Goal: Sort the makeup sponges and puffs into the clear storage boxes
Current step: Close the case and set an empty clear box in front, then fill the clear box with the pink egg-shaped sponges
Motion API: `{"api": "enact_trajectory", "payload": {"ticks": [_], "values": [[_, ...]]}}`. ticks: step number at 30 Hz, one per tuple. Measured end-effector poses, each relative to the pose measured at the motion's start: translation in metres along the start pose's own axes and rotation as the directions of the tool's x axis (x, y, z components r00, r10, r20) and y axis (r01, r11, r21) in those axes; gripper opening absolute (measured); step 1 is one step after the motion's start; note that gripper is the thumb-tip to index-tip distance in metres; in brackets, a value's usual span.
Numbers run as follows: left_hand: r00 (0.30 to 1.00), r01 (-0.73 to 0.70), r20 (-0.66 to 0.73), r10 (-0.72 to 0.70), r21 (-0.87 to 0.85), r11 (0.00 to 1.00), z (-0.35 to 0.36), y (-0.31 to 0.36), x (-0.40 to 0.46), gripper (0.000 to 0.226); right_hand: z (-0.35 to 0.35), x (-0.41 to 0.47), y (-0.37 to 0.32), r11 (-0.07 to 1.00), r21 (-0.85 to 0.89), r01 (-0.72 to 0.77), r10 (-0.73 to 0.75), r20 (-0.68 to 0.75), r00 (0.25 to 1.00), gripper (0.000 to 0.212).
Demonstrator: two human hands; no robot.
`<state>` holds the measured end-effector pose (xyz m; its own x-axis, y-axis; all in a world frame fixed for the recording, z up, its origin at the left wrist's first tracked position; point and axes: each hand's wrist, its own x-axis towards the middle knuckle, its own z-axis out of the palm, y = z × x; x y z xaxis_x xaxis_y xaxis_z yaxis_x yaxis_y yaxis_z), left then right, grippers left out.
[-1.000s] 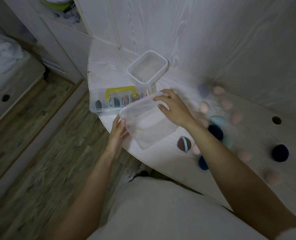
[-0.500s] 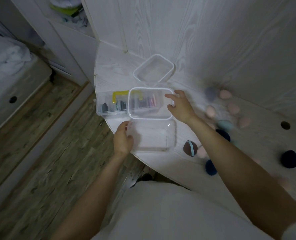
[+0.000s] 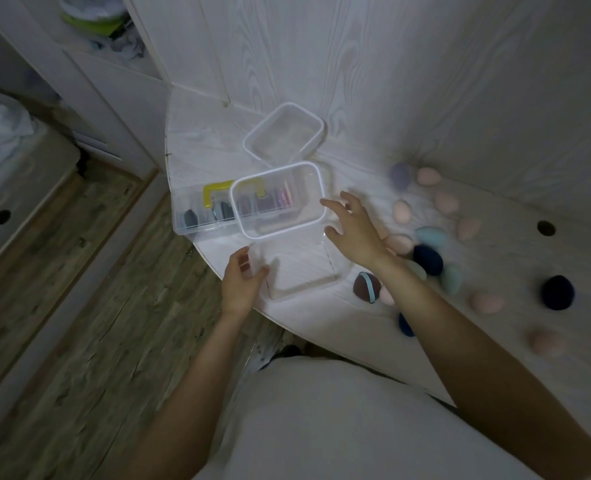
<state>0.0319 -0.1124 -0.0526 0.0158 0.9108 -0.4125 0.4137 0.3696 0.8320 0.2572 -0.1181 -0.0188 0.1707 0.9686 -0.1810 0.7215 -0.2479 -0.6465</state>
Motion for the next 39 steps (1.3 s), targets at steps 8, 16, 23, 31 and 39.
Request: {"api": "enact_trajectory", "payload": {"ticks": [8, 16, 23, 31, 39], "values": [[0.896, -0.412, -0.161, 0.413, 0.043, 0.91, 0.005, 0.042, -0.035, 0.025, -0.017, -0.064, 0.028, 0.998, -0.038, 0.052, -0.06, -0.275, 0.96, 0.028], [0.568, -0.792, 0.668, 0.482, 0.283, 0.541, 0.118, 0.066, -0.059, 0.044, -0.042, -0.191, 0.117, 0.948, 0.039, -0.316, 0.294, -0.491, 0.82, 0.025], [0.634, -0.773, 0.69, 0.348, 0.546, 0.324, 0.184, 0.046, -0.061, 0.056, -0.039, -0.235, 0.14, 0.903, 0.188, -0.386, 0.429, -0.439, 0.789, 0.025], [0.738, -0.641, 0.43, 0.519, 0.21, 0.738, 0.156, 0.068, -0.075, 0.043, -0.067, -0.146, 0.11, 0.991, -0.005, -0.132, 0.121, -0.362, 0.924, 0.024], [0.818, -0.575, 0.069, 0.571, 0.101, 0.812, 0.032, 0.068, -0.064, 0.04, -0.027, -0.056, 0.082, 0.868, -0.494, 0.059, -0.025, 0.075, 0.997, 0.034]]}}
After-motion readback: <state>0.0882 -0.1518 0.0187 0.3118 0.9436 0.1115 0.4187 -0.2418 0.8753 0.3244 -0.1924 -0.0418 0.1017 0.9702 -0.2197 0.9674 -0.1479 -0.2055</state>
